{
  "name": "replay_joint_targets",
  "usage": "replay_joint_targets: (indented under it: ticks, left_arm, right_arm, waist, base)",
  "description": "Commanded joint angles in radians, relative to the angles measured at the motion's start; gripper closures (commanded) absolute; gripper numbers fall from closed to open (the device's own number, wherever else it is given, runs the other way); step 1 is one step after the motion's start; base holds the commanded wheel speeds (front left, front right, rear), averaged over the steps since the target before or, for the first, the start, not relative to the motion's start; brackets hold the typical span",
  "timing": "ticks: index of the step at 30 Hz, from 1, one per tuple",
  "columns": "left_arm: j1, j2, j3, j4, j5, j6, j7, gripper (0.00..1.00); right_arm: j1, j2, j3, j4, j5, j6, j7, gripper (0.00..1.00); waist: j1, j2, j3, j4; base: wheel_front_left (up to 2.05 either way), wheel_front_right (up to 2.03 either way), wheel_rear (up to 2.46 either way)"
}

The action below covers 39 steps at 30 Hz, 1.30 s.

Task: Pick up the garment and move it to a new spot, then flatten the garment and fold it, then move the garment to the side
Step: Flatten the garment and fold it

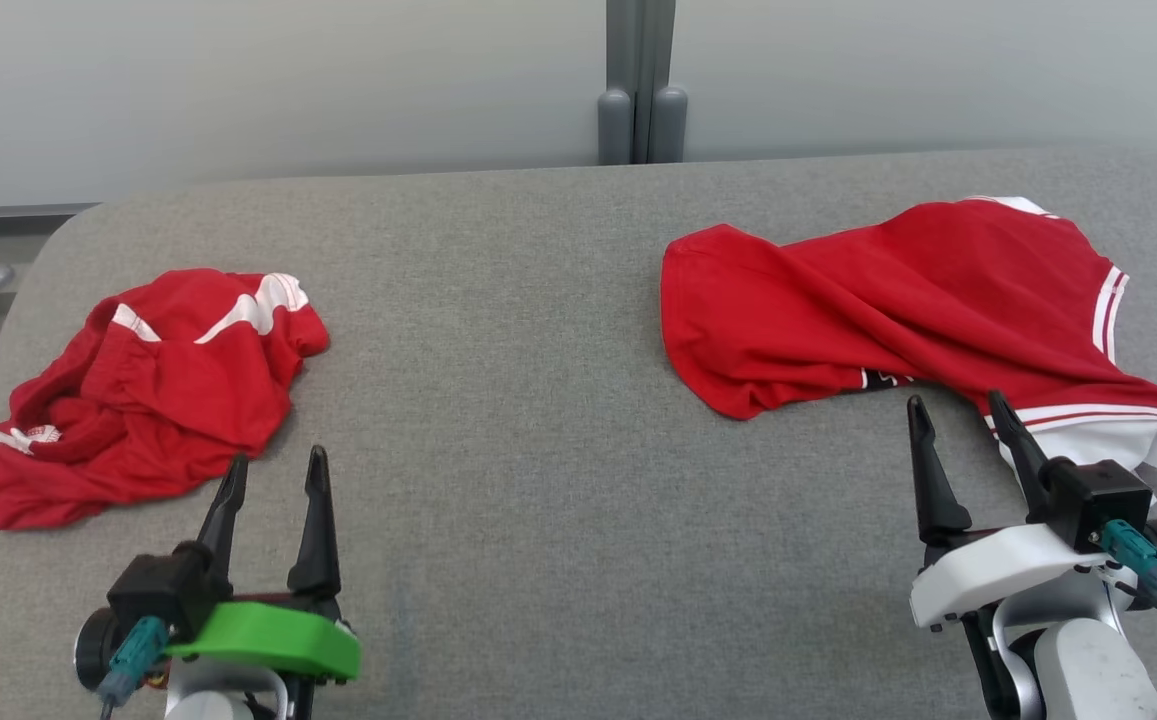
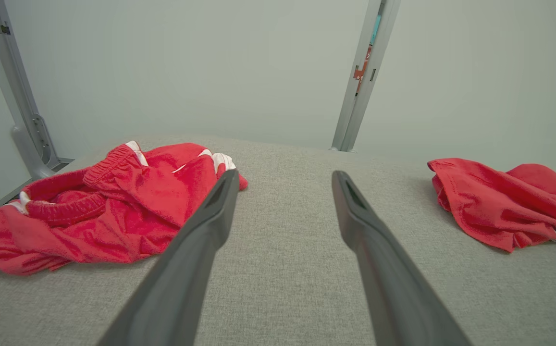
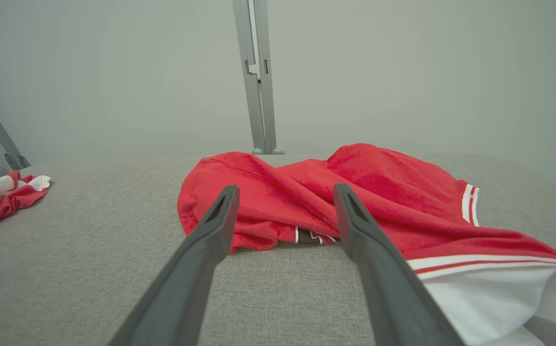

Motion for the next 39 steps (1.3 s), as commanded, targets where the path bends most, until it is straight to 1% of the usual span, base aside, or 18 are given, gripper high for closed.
replay_joint_targets:
  ticks: [1,4,7,9,14,19,24,27,31,35,39]
  left_arm:
    - [-0.047,0.007,-0.011,0.001,-0.009,-0.002,0.000,0.00]
    - [-0.109,0.020,-0.044,0.030,-0.023,-0.002,0.000,0.00]
    - [-0.214,0.025,-0.092,0.094,-0.056,-0.002,0.048,0.00]
    - [-0.284,0.022,-0.141,0.142,-0.111,-0.002,0.099,0.00]
    - [-0.441,0.030,-0.191,0.259,-0.241,-0.002,0.183,0.00]
    - [-0.572,0.047,-0.246,0.372,-0.327,-0.002,0.275,0.00]
    - [-0.666,0.062,-0.274,0.462,-0.384,-0.002,0.333,0.00]
    - [-0.720,0.046,-0.281,0.506,-0.449,-0.002,0.389,0.00]
    - [-0.775,0.047,-0.300,0.551,-0.506,-0.002,0.442,0.00]
    - [-0.815,0.054,-0.319,0.590,-0.534,-0.002,0.473,0.00]
    - [-0.848,0.056,-0.331,0.617,-0.549,-0.002,0.467,0.00]
  right_arm:
    - [-0.006,-0.003,0.005,-0.006,-0.004,-0.002,0.002,0.00]
    - [-0.022,-0.003,0.021,-0.011,-0.003,-0.002,0.003,0.00]
    - [-0.040,-0.003,0.036,-0.016,0.000,-0.002,-0.003,0.00]
    - [-0.053,-0.003,0.044,-0.013,0.008,-0.002,-0.004,0.00]
    - [-0.084,-0.002,0.069,-0.003,0.013,-0.002,-0.016,0.00]
    - [-0.112,-0.002,0.095,0.011,0.033,-0.002,-0.029,0.00]
    - [-0.134,-0.002,0.117,0.016,0.045,-0.002,-0.045,0.00]
    - [-0.146,-0.002,0.127,0.017,0.047,-0.002,-0.053,0.00]
    - [-0.161,-0.002,0.138,0.027,0.057,-0.002,-0.059,0.00]
    - [-0.169,-0.002,0.141,0.034,0.063,-0.002,-0.068,0.00]
    - [-0.171,-0.002,0.145,0.044,0.068,-0.002,-0.073,0.00]
  waist:
    - [0.0000,0.0000,0.020,-0.013]
    - [0.0000,0.0000,0.048,-0.035]
    - [0.0000,0.0000,0.088,-0.064]
    - [0.0000,0.0000,0.113,-0.085]
    - [0.0000,0.0000,0.170,-0.151]
    - [0.0000,0.0000,0.211,-0.211]
    - [0.0000,0.0000,0.251,-0.255]
    - [0.0000,0.0000,0.277,-0.278]
    - [0.0000,0.0000,0.303,-0.309]
    - [0.0000,0.0000,0.318,-0.335]
    - [0.0000,0.0000,0.325,-0.352]
  base:
    - [0.00,0.00,0.00]
    - [0.00,0.00,0.00]
    - [0.00,0.00,0.00]
    - [0.00,0.00,0.00]
    - [0.00,0.00,0.00]
    - [0.00,0.00,0.00]
    - [0.00,0.00,0.00]
    - [0.00,0.00,0.00]
    - [0.00,0.00,0.00]
    - [0.00,0.00,0.00]
    - [0.00,0.00,0.00]
